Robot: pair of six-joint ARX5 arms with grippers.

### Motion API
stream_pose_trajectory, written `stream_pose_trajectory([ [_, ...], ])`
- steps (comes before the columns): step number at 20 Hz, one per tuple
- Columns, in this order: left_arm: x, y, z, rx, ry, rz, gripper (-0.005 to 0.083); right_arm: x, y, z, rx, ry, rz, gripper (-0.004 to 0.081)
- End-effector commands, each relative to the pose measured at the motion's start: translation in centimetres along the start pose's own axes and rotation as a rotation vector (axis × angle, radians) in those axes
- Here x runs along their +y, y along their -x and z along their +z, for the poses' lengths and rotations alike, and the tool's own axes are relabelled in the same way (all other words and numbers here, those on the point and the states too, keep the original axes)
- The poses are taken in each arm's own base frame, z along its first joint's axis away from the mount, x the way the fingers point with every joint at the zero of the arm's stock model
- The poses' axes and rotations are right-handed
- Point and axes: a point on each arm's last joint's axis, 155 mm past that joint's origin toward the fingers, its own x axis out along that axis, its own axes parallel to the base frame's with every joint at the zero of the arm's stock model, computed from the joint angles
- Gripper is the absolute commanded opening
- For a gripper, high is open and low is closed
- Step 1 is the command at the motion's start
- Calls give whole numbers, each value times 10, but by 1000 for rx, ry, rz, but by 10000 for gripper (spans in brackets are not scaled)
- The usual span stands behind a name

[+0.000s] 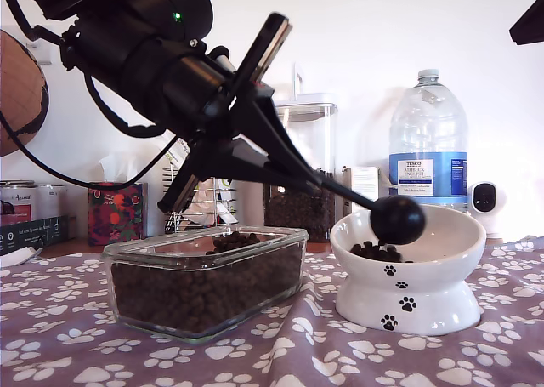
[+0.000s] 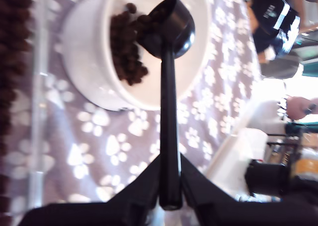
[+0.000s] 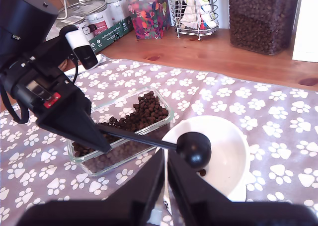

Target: Measure one spoon of cat food and pour it into the food bowl

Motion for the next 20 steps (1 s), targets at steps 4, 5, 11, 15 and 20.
stream_pose_trajectory([
  [4, -12, 2, -4, 29, 20, -77, -21, 1, -4, 1, 10, -1, 9, -10],
  [5, -13, 3, -4, 34, 26, -88, -21, 0, -5, 0, 14, -3, 9, -10],
  [11, -24, 13, 2, 46, 76, -176, -21, 1, -5, 1, 13, 7, 10, -10],
  [15, -31, 20, 1, 75, 108, -230, -21, 1, -5, 1, 13, 10, 10, -10],
  [20, -32, 17, -9, 166, 222, -294, -21, 1, -5, 1, 11, 26, 11, -10],
])
